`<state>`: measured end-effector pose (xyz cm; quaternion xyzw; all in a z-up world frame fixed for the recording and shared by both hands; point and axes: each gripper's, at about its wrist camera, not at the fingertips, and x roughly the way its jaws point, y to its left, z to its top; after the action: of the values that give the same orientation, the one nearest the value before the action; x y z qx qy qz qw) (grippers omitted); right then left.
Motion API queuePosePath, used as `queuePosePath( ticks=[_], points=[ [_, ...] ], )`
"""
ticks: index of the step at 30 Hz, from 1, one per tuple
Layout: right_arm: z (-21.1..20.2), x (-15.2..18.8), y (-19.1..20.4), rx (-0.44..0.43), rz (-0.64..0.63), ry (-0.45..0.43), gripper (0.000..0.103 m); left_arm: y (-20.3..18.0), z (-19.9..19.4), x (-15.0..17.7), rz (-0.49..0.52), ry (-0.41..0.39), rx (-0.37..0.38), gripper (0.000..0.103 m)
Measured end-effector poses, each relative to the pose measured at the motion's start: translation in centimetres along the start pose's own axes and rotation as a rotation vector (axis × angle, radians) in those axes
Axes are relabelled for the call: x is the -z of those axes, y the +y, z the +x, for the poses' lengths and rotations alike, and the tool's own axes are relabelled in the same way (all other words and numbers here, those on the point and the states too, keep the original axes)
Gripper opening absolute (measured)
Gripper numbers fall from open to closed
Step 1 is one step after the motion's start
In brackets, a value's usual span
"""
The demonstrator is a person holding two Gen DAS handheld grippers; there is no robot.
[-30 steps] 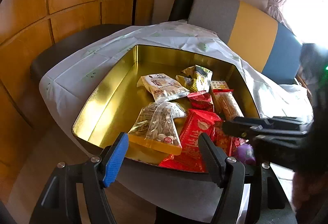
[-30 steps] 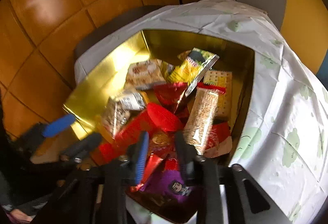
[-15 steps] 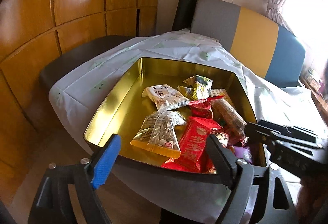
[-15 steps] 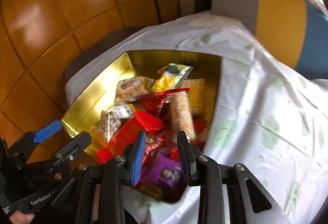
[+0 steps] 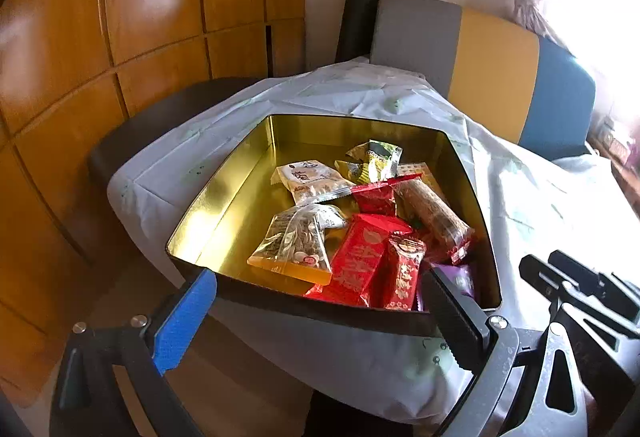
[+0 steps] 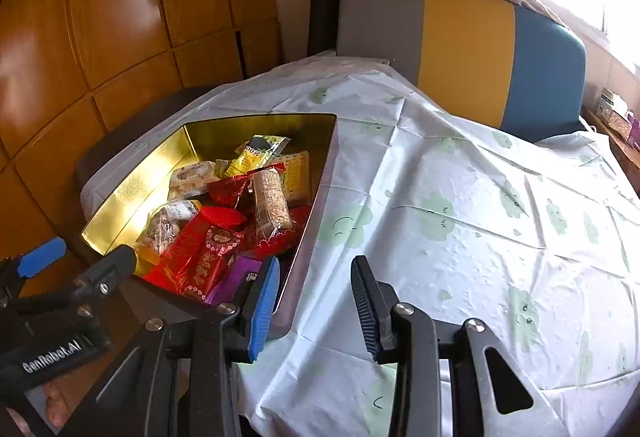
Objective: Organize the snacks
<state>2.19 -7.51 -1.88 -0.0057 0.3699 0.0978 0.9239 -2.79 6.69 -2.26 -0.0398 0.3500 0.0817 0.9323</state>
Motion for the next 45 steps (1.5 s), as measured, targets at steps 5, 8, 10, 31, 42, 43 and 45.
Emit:
queuePosePath(
  ticks=[5, 8, 10, 31, 42, 43, 45],
  points=[
    [-0.8, 0.3, 0.3, 0.011, -0.016, -0.027, 0.038, -0.6, -1.2, 0.4, 0.025, -0.036, -0.038, 0.103],
    [-1.0, 0.4, 0.5, 0.008, -0.018, -0.027, 0.038, -0.4, -2.2, 0.5, 0.015, -0.091, -0.050, 0.103],
    [-1.0, 0.5, 0.5, 0.009, -0.017, -0.027, 0.038, -0.1, -2.7, 0.4, -0.001, -0.116, -0.049, 0.103],
    [-1.5, 0.4, 1.4, -0.001, -0.046, -0.045, 0.038, 0.5, -3.0, 0.2, -0.030, -0.137, -0.035, 0.103],
    [-1.5, 0.5, 1.4, 0.001, -0.050, -0.050, 0.038, 0.4, -3.1, 0.3, -0.025, -0.140, -0.032, 0.103],
    [-1.5, 0.5, 1.4, 0.001, -0.050, -0.050, 0.038, 0.4, -3.1, 0.3, -0.025, -0.140, -0.032, 0.103],
    [-1.6, 0.5, 1.4, 0.001, -0.049, -0.052, 0.038, 0.4, -3.2, 0.3, -0.024, -0.140, -0.032, 0.103]
  ],
)
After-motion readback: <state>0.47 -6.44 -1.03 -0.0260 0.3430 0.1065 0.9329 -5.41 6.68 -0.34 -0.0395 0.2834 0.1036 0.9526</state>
